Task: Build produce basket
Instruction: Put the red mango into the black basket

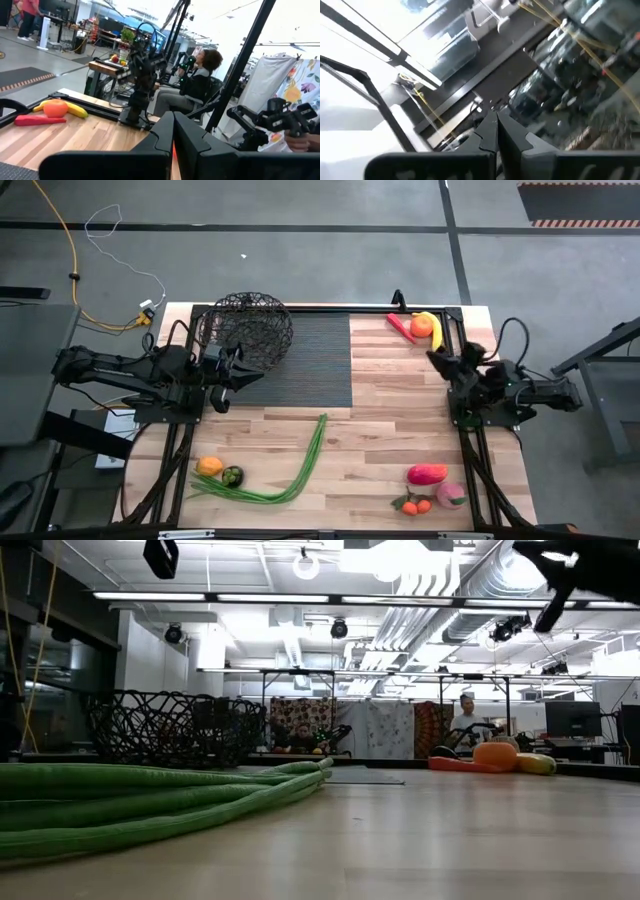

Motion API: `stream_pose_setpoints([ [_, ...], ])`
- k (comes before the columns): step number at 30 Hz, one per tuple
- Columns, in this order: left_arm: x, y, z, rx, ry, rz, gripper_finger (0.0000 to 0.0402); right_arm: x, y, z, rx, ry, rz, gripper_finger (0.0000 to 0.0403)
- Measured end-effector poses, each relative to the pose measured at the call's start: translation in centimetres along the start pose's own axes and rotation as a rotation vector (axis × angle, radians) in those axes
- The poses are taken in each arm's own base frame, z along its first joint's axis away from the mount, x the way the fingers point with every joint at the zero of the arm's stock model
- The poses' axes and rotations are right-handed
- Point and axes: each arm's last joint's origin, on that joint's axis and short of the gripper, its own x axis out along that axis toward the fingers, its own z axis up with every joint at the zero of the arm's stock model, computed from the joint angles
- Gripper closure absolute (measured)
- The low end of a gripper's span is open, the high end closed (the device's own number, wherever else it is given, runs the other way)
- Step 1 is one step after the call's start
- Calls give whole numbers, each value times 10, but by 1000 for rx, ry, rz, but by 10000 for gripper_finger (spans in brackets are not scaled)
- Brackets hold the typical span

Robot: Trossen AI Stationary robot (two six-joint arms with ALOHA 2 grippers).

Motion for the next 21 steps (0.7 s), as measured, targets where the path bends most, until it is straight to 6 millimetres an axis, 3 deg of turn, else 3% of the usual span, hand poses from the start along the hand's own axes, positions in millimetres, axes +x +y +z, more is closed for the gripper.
stream_pose_setpoints([
  [9, -4, -1, 4, 0, -25, -7, 401, 41, 35, 29, -307, 140, -49, 403],
  [14, -6, -5, 17, 40, -18, -38, 401, 64, 41, 27, -421, 264, -90, 403],
  [21, -8, -7, 36, 156, 37, 8, 401, 83, 40, 16, -450, 378, -141, 403],
])
